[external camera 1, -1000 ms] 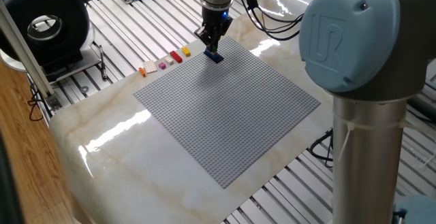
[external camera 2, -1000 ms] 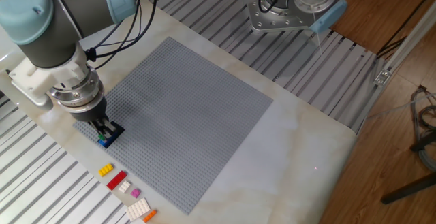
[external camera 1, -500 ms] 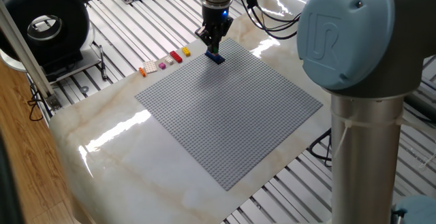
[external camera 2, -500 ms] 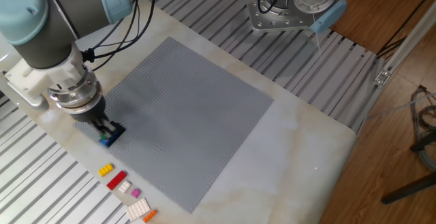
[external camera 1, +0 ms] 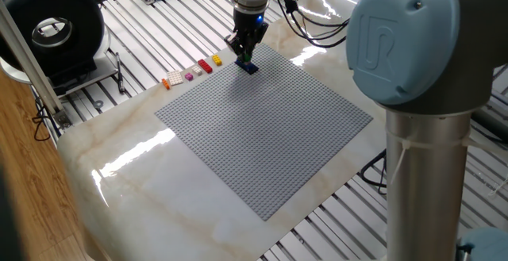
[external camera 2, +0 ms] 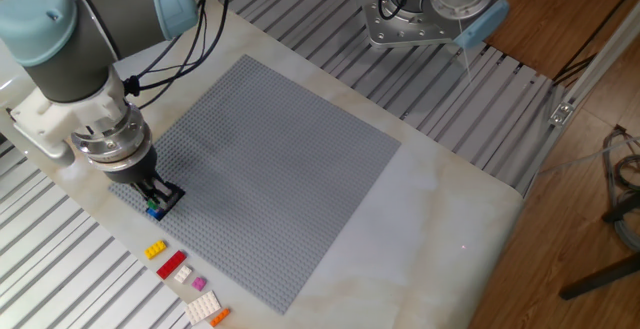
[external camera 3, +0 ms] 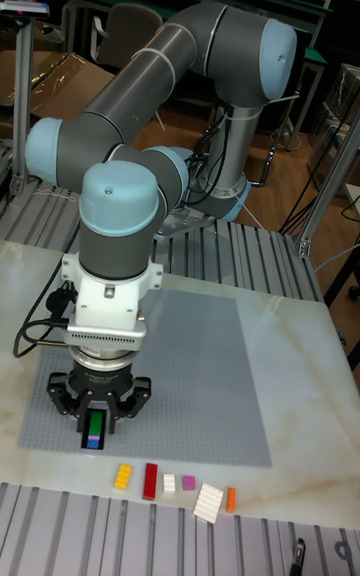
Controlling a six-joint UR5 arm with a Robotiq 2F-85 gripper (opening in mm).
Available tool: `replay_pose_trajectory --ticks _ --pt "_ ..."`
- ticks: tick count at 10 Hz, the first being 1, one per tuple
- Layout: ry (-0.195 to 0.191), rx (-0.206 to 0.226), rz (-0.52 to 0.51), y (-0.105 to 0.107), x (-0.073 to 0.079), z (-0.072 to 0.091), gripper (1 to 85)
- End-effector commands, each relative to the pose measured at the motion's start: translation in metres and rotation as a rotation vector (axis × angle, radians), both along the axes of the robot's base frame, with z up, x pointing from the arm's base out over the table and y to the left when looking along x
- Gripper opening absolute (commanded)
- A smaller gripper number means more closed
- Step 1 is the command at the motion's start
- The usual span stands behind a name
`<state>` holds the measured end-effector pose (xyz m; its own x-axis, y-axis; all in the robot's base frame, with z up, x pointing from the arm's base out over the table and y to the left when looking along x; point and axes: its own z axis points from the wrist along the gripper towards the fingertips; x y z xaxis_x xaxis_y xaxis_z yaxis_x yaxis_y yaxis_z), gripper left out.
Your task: Stack small Lego blocks one on top of the other
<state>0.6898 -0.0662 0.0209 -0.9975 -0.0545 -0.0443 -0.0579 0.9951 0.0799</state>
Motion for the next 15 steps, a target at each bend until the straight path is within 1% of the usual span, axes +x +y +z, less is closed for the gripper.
replay_pose_trajectory --ticks 1,2,4,7,8,13,14,15 --pt "-0.022 0.018 0.033 0.004 0.005 0.001 53.7" --pt "-0.024 0.018 0.041 0.004 0.006 -0.001 55.0" --pt "-0.022 0.012 0.033 0.003 0.007 0.001 54.3" --pt "-0.023 0.002 0.013 0.002 0.009 0.003 49.0" --pt "-0.018 -0.004 0.008 0.001 0.01 0.006 45.0" --pt "-0.016 0.021 0.012 0.006 0.016 0.016 44.0" --pt "-0.002 0.021 0.0 0.007 0.016 0.02 41.0" --pt "0.007 0.007 -0.017 0.007 0.017 0.025 38.7"
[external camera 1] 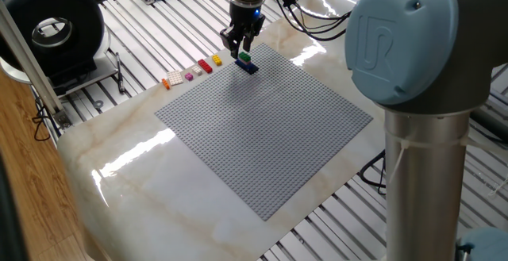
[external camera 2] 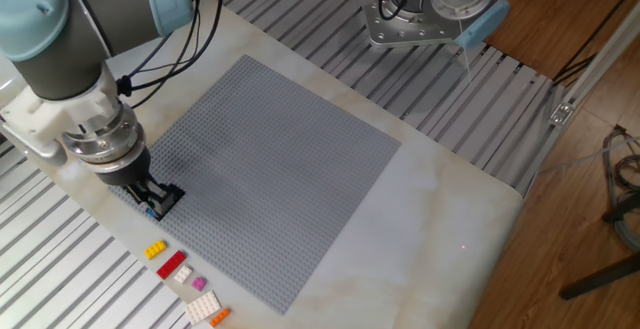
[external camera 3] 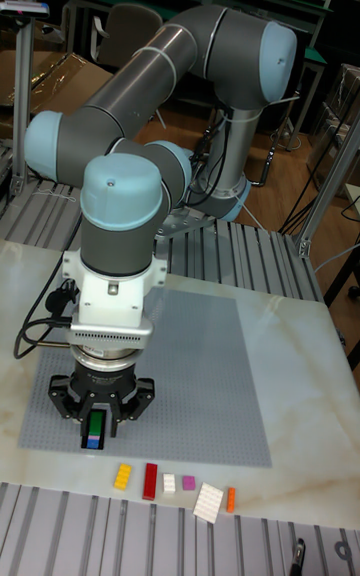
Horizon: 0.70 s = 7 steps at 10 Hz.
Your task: Stack small Lego blocks one on top of the other
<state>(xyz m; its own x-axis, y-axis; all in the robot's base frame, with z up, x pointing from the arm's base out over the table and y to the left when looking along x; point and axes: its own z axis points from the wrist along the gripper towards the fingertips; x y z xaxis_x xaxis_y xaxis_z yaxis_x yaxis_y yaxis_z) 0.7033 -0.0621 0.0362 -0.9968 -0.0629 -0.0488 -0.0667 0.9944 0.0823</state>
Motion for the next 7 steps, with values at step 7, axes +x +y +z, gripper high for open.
replay_pose_trajectory --ticks 7 --pt "-0.047 0.04 -0.11 0.043 0.045 0.0 37.7"
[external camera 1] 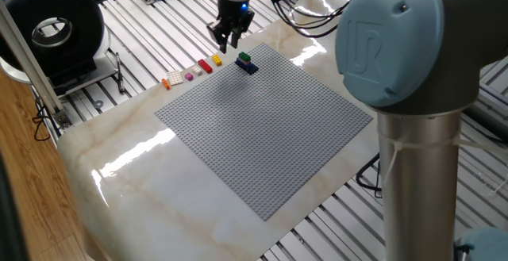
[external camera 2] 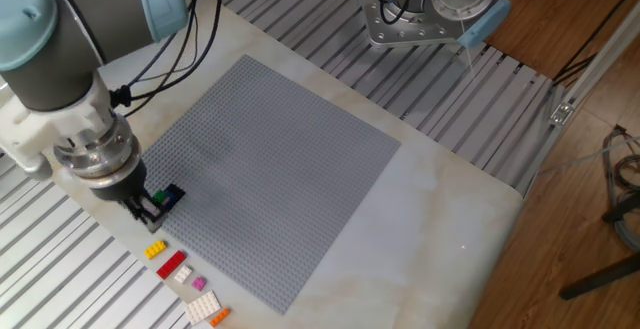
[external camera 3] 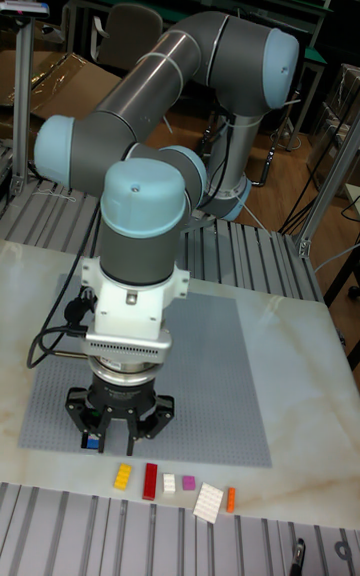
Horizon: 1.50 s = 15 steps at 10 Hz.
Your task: Stack small Lego blocks one on top of the other
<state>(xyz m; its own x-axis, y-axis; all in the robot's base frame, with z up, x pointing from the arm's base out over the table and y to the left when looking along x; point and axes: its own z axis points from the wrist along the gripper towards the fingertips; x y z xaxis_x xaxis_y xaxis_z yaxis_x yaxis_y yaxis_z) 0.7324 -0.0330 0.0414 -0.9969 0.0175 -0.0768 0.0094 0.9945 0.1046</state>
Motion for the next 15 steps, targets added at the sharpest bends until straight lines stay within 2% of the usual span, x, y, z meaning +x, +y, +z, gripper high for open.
replay_pose_trajectory --ticks 1,4,5,7,9,12,13,15 --pt "-0.021 0.036 -0.047 0.021 0.019 -0.008 37.7" --pt "-0.007 0.004 -0.086 0.027 0.022 -0.016 35.3" --pt "-0.017 -0.023 -0.07 0.02 0.025 -0.023 35.0" --pt "-0.019 -0.018 -0.08 0.022 0.027 -0.027 35.0" --pt "-0.012 -0.038 -0.079 0.018 0.024 -0.028 33.3" --pt "0.025 -0.05 -0.05 0.022 0.015 -0.023 32.3" --pt "0.041 -0.061 -0.056 0.018 0.011 -0.021 25.3" --pt "0.069 -0.075 -0.073 0.016 0.002 -0.015 22.0"
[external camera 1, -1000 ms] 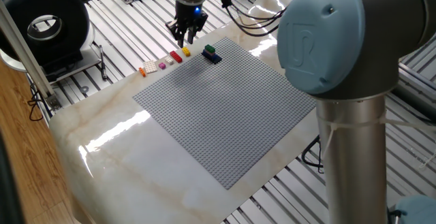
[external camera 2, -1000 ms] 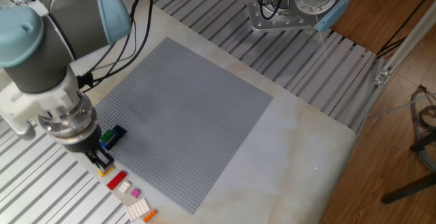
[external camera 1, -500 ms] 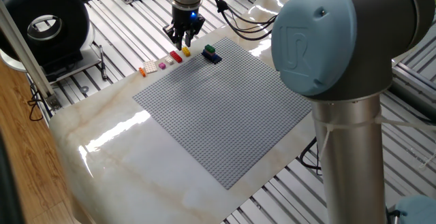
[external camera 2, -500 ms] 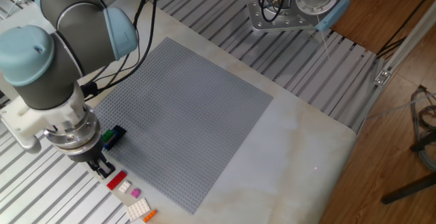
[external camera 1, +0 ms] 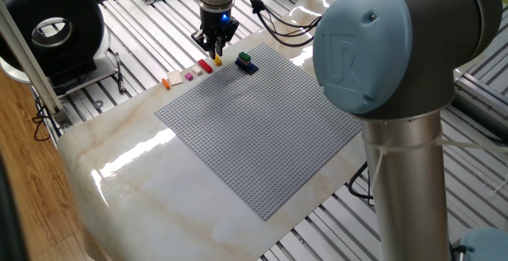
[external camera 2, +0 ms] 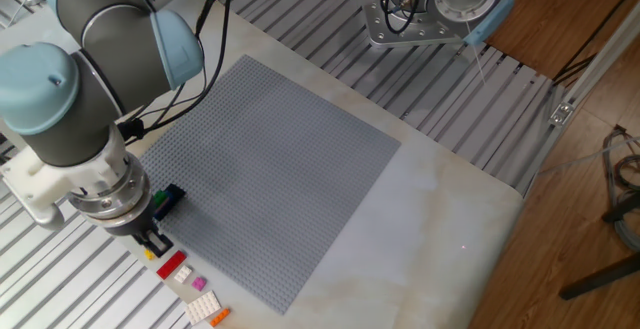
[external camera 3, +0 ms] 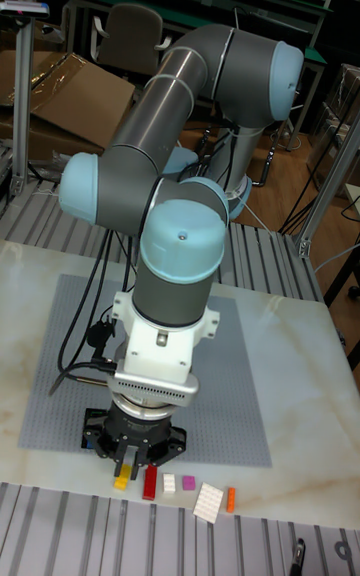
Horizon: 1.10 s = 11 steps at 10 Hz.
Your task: Stack small Lego blocks one on top of the other
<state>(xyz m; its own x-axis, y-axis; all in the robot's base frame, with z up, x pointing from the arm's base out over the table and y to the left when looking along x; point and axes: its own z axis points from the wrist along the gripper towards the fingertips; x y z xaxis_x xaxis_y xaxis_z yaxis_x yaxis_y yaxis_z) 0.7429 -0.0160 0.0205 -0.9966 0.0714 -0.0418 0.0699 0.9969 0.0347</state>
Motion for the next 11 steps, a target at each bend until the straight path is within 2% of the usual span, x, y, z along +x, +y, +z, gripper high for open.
replay_pose_trajectory --ticks 1,2,5,11 --pt "0.043 -0.024 -0.023 -0.0069 -0.0124 0.0053 15.7" --pt "0.041 -0.036 -0.024 -0.0118 -0.0124 0.0051 13.3" --pt "0.029 -0.019 -0.031 -0.0096 -0.0084 0.0096 13.3" --pt "0.02 -0.03 -0.028 -0.0123 -0.0063 0.0119 13.0"
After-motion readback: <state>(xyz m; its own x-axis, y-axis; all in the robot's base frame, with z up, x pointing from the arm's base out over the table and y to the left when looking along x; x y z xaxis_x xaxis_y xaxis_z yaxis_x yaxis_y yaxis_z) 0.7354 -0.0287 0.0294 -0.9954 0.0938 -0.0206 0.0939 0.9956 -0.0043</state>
